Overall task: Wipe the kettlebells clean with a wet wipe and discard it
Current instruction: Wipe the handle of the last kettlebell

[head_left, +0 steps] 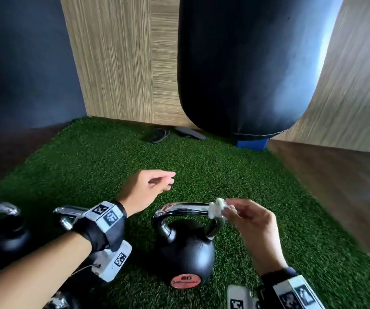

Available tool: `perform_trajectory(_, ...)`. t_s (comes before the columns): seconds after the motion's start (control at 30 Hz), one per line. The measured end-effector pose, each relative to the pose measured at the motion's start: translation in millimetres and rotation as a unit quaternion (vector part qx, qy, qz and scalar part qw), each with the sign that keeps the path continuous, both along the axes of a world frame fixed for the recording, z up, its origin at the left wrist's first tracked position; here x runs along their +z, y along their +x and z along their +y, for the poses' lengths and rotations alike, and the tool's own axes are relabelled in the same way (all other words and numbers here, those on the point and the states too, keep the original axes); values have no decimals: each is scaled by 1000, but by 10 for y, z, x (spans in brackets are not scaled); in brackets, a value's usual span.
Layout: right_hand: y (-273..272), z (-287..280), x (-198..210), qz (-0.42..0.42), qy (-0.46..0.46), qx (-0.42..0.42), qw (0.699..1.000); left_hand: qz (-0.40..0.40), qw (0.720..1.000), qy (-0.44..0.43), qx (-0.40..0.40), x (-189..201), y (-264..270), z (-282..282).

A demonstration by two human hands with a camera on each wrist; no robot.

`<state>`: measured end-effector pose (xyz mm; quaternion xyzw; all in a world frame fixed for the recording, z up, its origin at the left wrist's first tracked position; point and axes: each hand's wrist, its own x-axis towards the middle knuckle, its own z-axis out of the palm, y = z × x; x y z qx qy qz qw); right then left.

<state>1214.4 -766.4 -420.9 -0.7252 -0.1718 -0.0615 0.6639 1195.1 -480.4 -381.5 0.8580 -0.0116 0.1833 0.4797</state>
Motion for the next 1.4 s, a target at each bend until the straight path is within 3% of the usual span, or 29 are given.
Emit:
perform_trajectory(0.13,-7,344,334,-38,12,36,999,118,954,-216,-171,200,-68,-330)
perform_trajectory(0.33,47,562,437,-68,-54,-92,992,145,937,-269,-170,95,-76,-435)
perform_trajectory(0.43,-10,596,402,-143,-138,-120,973,91,970,-198,-107,4,-69,-368)
perform_trajectory(0.53,-78,462,154,-161,-156,-131,966,-19,1000,7,-21,-47,-118,-340)
perform_trajectory(0.63,-42,221,-198,55,-163,-149,974,-85,986,143,-1,-42,-204,-410)
perform_trajectory(0.7,27,199,-428,186,-146,-53,970,-80,974,211,-29,-12,-239,-482)
perform_trajectory(0.77,88,279,-638,214,-139,14,967,-46,941,332,-46,14,-238,-561)
perform_trajectory(0.83,106,365,-800,182,-162,-3,970,-9,910,412,-48,39,-251,-606)
perform_trajectory(0.9,117,387,-894,153,-185,-47,970,27,912,409,-13,62,-256,-530)
perform_trajectory(1.0,159,346,-962,136,-183,-49,973,42,924,379,24,89,-319,-346)
perform_trajectory(1.13,204,345,-1034,148,-192,-43,969,67,900,428,46,37,-479,-404)
perform_trajectory(1.27,226,358,-1074,167,-179,-26,969,90,943,304,103,-26,-510,-206)
perform_trajectory(1.4,200,340,-1054,149,-204,-59,966,52,961,248,110,-150,-561,-149)
